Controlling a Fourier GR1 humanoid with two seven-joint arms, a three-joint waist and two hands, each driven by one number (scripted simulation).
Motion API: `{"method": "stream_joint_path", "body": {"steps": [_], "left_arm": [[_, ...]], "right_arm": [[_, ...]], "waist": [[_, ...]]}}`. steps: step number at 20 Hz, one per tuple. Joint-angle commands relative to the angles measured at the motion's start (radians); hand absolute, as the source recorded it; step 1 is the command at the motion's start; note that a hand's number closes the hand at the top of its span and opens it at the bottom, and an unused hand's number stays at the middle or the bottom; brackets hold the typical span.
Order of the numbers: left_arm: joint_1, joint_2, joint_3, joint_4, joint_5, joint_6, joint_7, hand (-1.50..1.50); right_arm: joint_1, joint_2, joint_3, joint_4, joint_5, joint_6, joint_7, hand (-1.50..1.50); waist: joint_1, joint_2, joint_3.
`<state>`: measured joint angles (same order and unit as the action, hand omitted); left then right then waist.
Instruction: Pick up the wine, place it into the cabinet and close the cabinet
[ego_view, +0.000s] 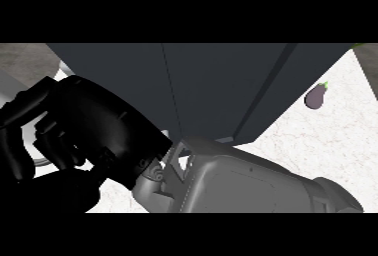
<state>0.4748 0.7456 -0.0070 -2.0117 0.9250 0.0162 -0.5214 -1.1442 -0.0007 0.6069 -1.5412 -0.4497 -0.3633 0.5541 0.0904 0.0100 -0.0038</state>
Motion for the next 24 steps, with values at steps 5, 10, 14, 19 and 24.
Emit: {"method": "stream_joint_path", "body": {"steps": [5,10,14,19,24], "left_arm": [[-0.024,0.019,0.062,0.049,0.029,-0.061,0.002,-1.50],[-0.015,0.017,0.095,0.062,0.033,-0.065,0.030,-1.50],[0.009,0.009,0.113,0.030,0.054,-0.073,0.042,-1.50],[-0.018,0.023,0.163,0.018,0.085,-0.042,0.076,-1.50],[-0.028,0.038,0.163,-0.016,0.107,-0.048,0.109,-1.50]], "right_arm": [[-0.112,0.001,-0.041,0.254,-0.391,0.334,0.040,1.50],[-0.190,0.001,-0.104,0.511,-0.466,0.365,-0.080,1.50],[-0.199,-0.017,-0.184,0.685,-0.301,0.431,-0.247,1.50],[-0.196,-0.074,-0.233,0.783,-0.269,0.421,-0.336,1.50],[-0.169,-0.097,-0.227,0.801,-0.272,0.427,-0.354,1.50]], "waist": [[0.017,0.015,0.000],[-0.017,0.003,0.001],[-0.026,0.007,0.002],[-0.047,0.010,0.003],[-0.063,0.008,0.004]]}}
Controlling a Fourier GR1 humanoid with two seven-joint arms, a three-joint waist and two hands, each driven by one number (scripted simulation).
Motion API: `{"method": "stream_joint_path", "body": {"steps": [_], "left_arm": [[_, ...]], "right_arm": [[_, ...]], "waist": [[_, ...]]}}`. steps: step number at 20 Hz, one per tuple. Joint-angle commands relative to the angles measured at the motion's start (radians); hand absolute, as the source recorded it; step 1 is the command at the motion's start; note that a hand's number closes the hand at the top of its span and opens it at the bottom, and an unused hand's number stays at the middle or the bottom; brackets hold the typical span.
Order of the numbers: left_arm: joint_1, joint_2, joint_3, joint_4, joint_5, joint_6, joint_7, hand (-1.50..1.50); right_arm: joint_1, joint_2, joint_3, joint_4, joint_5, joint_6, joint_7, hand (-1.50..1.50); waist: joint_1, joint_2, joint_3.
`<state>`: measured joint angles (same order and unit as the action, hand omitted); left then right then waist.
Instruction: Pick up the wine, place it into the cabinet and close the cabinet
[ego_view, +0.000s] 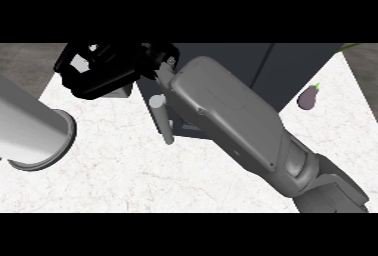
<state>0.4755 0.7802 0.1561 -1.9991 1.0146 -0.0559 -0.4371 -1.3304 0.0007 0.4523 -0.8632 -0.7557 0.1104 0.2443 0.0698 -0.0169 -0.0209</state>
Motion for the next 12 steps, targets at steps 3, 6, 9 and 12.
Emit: {"method": "stream_joint_path", "body": {"steps": [3,6,9,12], "left_arm": [[-0.021,0.017,0.002,-0.029,0.039,-0.029,0.034,-1.50],[-0.029,-0.007,-0.038,-0.035,0.025,-0.009,0.033,-1.50],[-0.043,-0.006,-0.061,-0.056,0.037,0.002,0.056,-1.50],[-0.038,-0.006,-0.075,-0.073,0.036,0.000,0.066,-1.50]], "right_arm": [[0.068,-0.146,-0.066,0.145,0.043,-0.003,-0.103,1.50],[0.057,-0.151,-0.092,0.146,0.039,-0.030,-0.132,1.50],[0.059,-0.143,-0.086,0.158,0.028,-0.023,-0.138,1.50],[0.060,-0.169,-0.087,0.170,0.011,0.006,-0.148,1.50]], "waist": [[-0.039,0.045,0.021],[-0.059,0.048,0.020],[-0.069,0.053,0.019],[-0.061,0.053,0.019]]}}
